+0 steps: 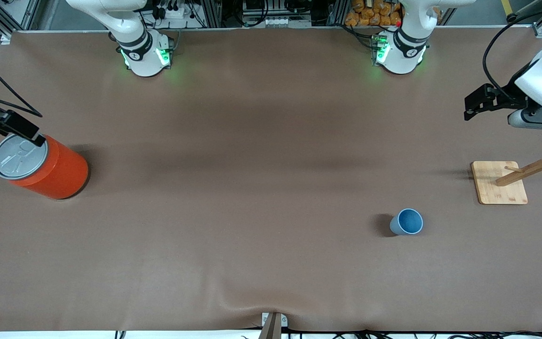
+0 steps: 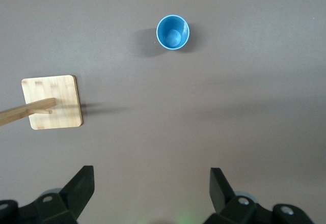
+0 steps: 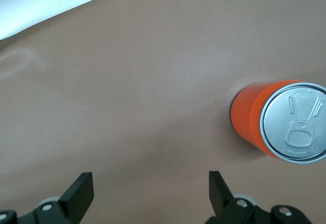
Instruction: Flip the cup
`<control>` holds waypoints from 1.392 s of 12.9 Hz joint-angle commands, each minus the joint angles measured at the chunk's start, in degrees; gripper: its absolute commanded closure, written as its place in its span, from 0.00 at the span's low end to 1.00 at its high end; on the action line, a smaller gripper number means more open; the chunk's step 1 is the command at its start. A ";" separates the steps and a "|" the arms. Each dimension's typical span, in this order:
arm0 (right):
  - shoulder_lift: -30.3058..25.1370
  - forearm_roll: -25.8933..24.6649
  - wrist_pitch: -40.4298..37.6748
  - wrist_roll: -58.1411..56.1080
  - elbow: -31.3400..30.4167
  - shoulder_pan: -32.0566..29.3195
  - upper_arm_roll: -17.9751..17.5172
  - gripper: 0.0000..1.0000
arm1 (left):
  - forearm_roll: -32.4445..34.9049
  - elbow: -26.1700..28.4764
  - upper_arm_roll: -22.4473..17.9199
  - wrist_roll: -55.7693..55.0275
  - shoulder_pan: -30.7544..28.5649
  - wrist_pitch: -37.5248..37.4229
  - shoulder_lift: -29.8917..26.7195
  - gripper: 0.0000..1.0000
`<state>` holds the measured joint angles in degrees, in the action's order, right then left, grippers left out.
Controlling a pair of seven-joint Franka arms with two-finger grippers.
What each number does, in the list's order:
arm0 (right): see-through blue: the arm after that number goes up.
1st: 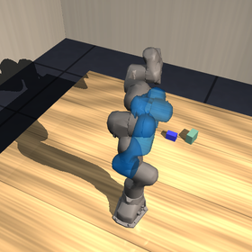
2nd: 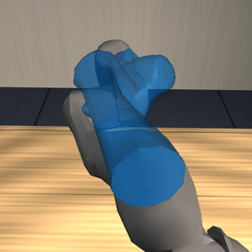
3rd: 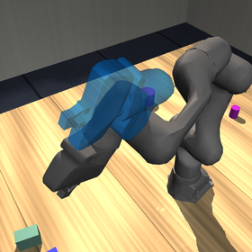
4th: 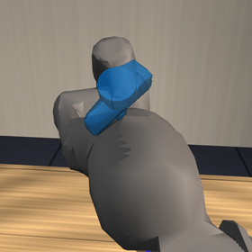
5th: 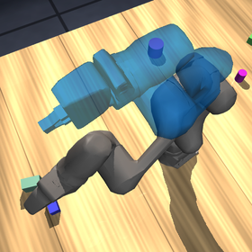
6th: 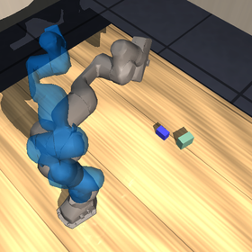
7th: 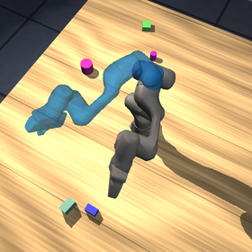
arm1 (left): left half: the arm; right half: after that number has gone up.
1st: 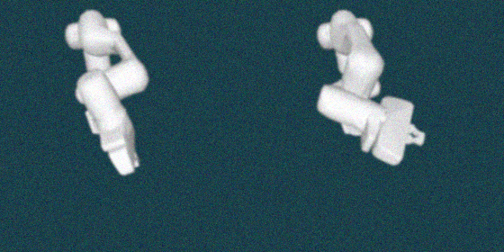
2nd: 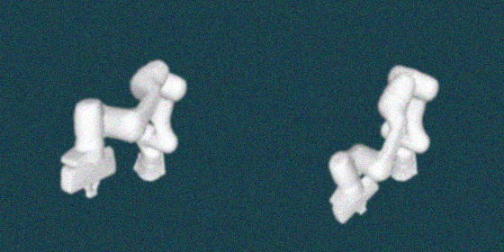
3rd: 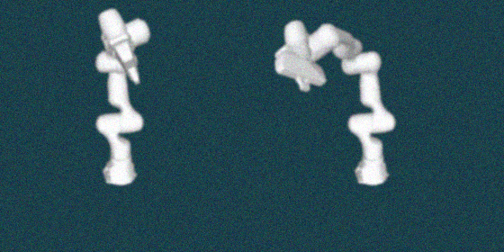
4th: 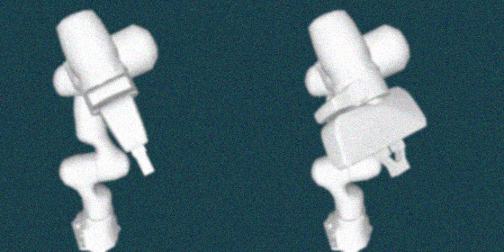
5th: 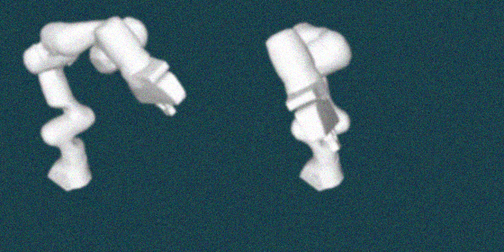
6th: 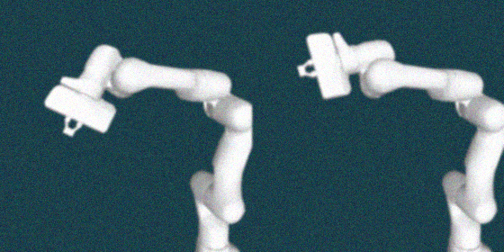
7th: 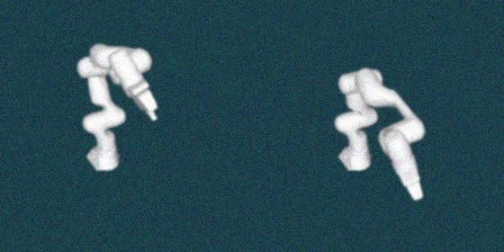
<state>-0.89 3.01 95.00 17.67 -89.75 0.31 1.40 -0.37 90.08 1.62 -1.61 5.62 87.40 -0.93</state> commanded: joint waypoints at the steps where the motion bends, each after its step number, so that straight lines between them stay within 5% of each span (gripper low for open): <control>1: 1.24 -1.25 -2.89 -0.71 3.53 0.30 0.53 0.00 | -0.42 -1.93 -0.13 -0.94 0.45 -1.53 0.93 0.00; 5: 1.59 -8.90 -3.16 -3.59 2.57 1.10 -0.09 0.00 | -0.42 -2.01 0.31 -0.85 0.45 -1.53 0.93 0.00; 11: 1.59 -2.31 -4.47 -8.53 2.57 0.83 0.27 0.00 | 1.08 -2.01 0.31 -0.59 0.36 -1.53 0.93 0.00; 18: 1.68 -2.22 -4.74 -9.68 2.57 0.83 0.18 0.00 | 1.08 -2.01 0.49 -0.59 0.53 -1.53 0.93 0.00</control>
<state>0.49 -0.16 91.27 8.84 -88.30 1.22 1.37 -0.25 90.02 1.89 -1.88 5.99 87.39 -0.83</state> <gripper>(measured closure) 0.000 0.000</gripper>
